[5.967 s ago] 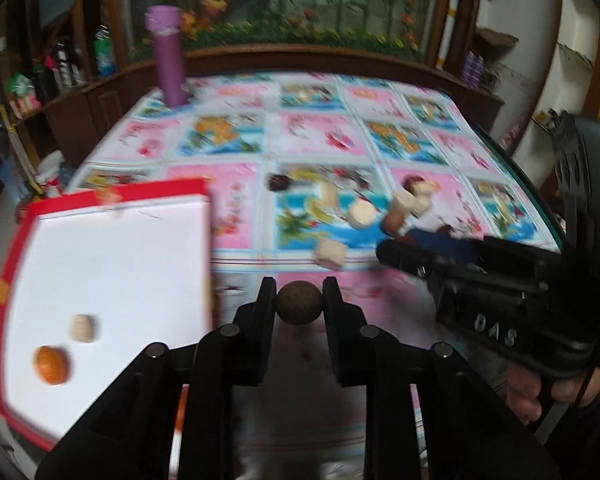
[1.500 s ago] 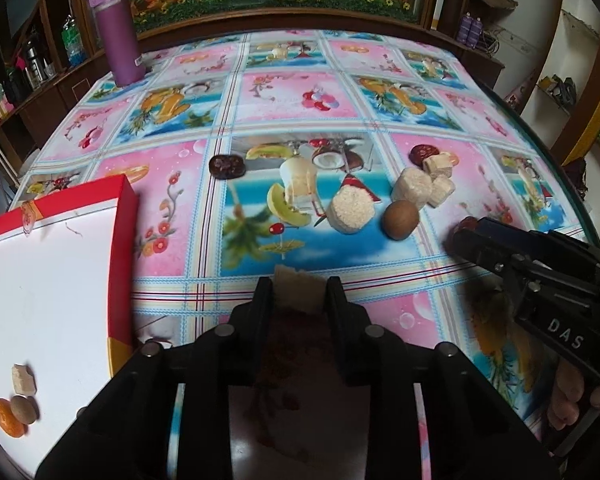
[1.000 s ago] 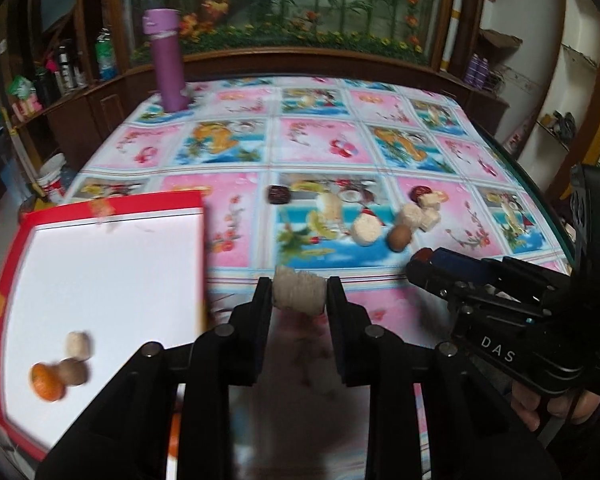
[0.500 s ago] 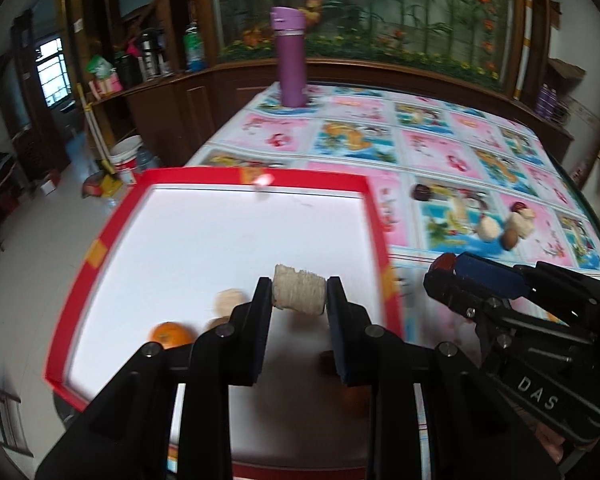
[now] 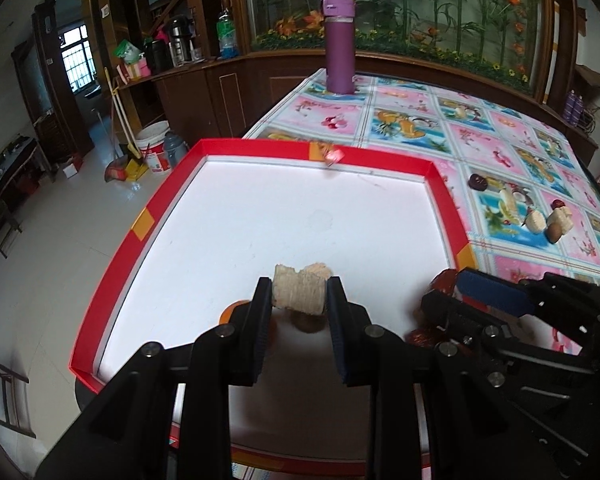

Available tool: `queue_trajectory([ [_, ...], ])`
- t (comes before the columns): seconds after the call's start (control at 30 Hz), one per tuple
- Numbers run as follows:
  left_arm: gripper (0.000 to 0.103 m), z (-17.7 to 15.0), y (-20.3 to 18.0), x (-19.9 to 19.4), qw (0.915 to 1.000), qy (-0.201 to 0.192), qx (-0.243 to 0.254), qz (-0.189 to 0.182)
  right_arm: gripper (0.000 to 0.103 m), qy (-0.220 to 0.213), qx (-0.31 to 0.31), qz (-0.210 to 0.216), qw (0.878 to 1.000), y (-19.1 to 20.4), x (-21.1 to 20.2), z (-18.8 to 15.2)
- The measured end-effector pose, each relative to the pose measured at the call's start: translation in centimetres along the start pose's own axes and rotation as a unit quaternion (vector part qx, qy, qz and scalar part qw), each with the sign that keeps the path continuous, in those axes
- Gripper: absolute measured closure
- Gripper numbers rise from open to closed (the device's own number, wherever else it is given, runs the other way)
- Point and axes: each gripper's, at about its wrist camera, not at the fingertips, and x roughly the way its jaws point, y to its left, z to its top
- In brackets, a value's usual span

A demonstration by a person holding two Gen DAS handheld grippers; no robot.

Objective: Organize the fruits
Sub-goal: 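Lower the beige cube and red date into the tray and open both grippers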

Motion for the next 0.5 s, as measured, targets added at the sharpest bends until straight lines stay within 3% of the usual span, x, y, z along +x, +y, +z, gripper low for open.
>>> queue_trajectory([
  [0.17,0.074,-0.19,0.15,0.03,1.0,0.0,0.0,0.008,0.072,0.016,0.001,0.002,1.0,0.1,0.67,-0.18],
  [0.5,0.073,-0.14,0.16,-0.03,0.9999,0.004,0.0,0.015,0.072,0.008,0.003,0.003,1.0,0.01,-0.29,-0.03],
])
